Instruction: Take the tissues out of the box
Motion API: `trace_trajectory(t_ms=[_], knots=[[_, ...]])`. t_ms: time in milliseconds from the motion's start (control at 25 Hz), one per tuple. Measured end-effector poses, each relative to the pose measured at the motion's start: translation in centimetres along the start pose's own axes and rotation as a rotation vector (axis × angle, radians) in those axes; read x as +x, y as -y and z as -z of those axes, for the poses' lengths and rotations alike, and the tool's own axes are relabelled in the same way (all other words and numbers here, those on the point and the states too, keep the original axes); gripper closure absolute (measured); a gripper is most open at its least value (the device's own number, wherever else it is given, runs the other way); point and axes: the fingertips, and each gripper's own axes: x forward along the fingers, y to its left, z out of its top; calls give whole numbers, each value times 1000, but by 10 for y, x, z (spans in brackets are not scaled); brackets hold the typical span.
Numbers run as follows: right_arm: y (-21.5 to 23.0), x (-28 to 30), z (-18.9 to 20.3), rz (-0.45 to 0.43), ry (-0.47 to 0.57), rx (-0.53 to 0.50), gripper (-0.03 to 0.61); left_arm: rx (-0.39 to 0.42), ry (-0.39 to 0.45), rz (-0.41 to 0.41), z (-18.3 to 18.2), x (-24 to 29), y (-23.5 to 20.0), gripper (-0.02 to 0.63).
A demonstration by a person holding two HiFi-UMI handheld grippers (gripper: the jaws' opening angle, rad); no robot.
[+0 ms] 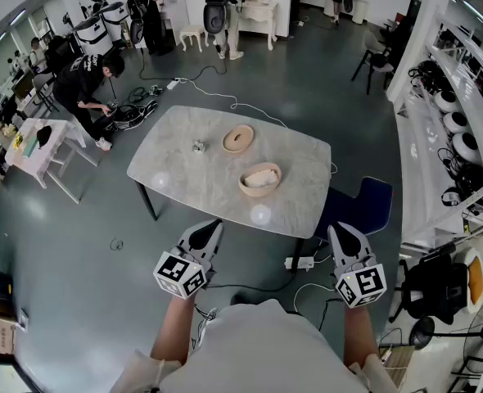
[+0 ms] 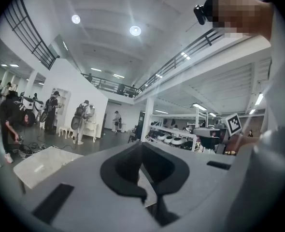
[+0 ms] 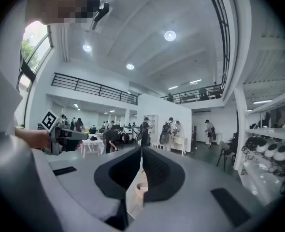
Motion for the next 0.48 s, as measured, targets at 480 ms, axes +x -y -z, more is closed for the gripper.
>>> trace_trajectory(t_ms=[480], knots=[[-14, -1, -3, -7, 4, -11, 541, -20, -5, 1, 5, -12, -4, 606]])
